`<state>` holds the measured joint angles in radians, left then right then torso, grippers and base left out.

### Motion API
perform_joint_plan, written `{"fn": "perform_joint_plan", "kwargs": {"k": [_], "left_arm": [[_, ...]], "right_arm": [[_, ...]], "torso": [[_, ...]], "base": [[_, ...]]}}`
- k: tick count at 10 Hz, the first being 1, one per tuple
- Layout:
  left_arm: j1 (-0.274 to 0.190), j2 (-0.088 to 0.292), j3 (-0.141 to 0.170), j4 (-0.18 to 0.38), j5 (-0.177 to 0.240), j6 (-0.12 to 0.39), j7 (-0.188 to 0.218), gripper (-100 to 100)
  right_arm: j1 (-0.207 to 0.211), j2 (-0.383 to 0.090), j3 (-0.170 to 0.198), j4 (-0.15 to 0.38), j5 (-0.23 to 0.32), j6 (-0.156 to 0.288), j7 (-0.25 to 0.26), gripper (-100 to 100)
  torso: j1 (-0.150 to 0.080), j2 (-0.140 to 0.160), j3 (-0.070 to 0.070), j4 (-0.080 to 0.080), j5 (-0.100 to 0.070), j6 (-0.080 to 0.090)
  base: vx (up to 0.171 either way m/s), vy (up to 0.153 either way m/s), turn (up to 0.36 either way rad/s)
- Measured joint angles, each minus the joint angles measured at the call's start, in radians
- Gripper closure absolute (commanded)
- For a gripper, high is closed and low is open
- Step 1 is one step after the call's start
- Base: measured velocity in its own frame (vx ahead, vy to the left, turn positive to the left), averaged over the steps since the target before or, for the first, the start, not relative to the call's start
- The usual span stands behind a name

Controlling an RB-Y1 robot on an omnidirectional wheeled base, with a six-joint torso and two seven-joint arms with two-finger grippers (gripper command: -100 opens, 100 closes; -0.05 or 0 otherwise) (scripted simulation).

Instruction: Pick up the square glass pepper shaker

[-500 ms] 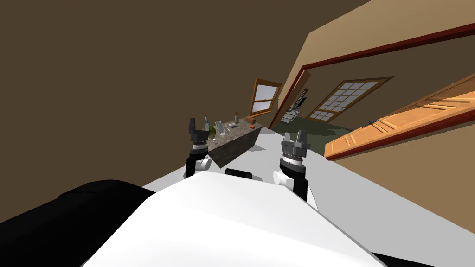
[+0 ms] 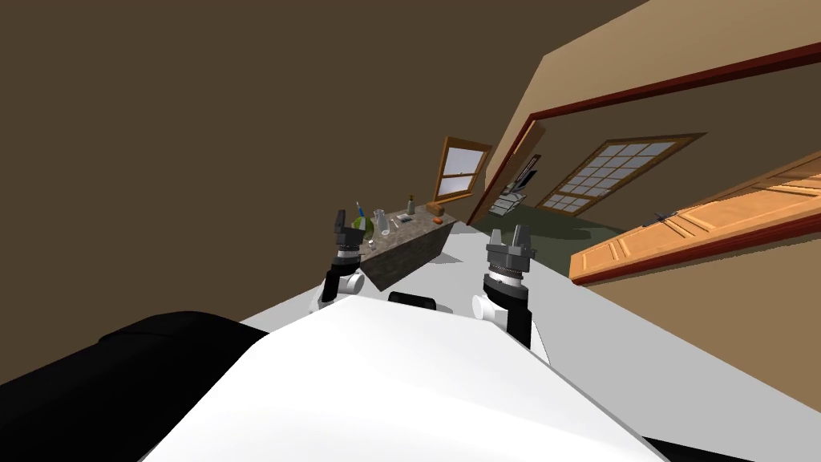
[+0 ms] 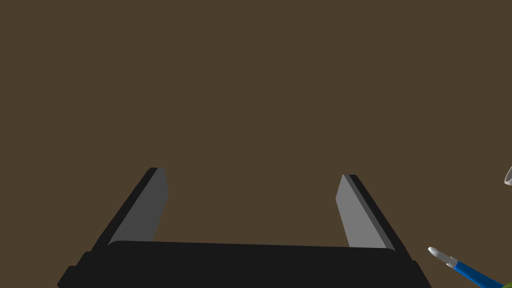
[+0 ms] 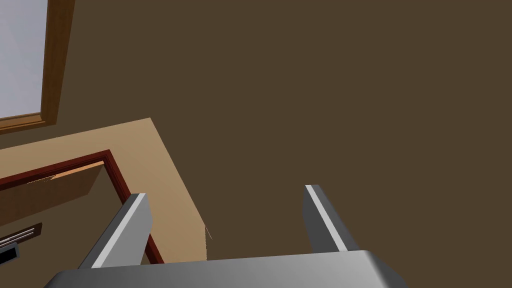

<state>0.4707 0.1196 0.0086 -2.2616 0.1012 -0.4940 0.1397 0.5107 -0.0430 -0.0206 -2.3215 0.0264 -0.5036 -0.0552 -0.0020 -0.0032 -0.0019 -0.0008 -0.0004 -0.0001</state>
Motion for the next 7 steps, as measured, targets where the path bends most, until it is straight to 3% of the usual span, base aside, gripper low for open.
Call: {"fn": "perform_joint_plan", "kwargs": {"k": [7], "left_arm": [[-0.043,0.026,0.023,0.172,0.126,0.011,0.099,-100]], "right_arm": [[0.000,0.000,0.000,0.000,0.000,0.000,0.000,0]], "torso": [[0.000,0.000,0.000,0.000,0.000,0.000]], "base": [[0.040,-0.029,0.079]]}}
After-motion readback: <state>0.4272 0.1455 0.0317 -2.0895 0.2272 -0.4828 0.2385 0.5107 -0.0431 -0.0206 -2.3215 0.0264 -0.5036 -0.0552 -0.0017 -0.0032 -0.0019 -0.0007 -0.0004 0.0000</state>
